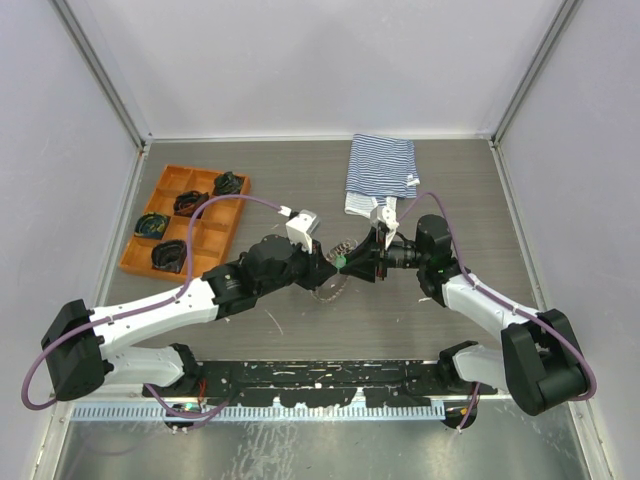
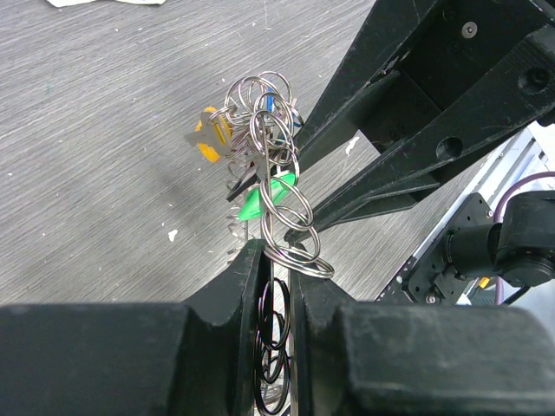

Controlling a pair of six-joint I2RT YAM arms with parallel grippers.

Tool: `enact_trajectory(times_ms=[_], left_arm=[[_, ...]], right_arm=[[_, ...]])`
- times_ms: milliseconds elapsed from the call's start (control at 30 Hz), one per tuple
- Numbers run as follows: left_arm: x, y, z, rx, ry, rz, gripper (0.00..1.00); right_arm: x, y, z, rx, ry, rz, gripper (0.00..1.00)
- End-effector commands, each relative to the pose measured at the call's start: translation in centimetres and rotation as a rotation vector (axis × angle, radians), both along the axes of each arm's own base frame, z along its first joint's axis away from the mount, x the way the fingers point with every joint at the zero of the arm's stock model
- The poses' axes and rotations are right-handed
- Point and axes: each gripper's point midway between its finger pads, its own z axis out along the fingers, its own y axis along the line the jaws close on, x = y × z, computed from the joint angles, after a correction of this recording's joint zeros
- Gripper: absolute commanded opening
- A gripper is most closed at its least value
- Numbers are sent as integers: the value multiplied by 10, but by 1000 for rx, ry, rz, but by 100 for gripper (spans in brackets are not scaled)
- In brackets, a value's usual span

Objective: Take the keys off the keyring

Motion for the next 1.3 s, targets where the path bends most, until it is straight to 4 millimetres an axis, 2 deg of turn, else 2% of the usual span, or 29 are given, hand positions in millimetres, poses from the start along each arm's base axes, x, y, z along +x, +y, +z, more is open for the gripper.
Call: enact_trajectory(times_ms=[0, 267, 500, 700, 967, 1200, 1267], left_arm=[[6, -10, 50, -163, -85, 3, 0], [5, -14, 55, -186, -81, -5, 0], [4, -13, 56, -188, -81, -7, 0], [6, -3, 55, -160, -97, 23, 0], [14, 13, 40, -75, -137, 75, 0], [24, 17, 14, 31, -166, 94, 0], [25, 16, 9, 48, -167, 91, 0]], right_arm=[[2, 3, 15, 36, -46, -5, 36], [5, 4, 12, 36, -27, -19, 32], [5, 4, 19, 44, -45, -21, 17], [5, 3, 23, 25, -54, -10, 1], [-1, 2, 18, -85, -33, 85, 1], [-5, -2, 11, -214, -42, 156, 1], [-1, -4, 9, -260, -44, 148, 1]])
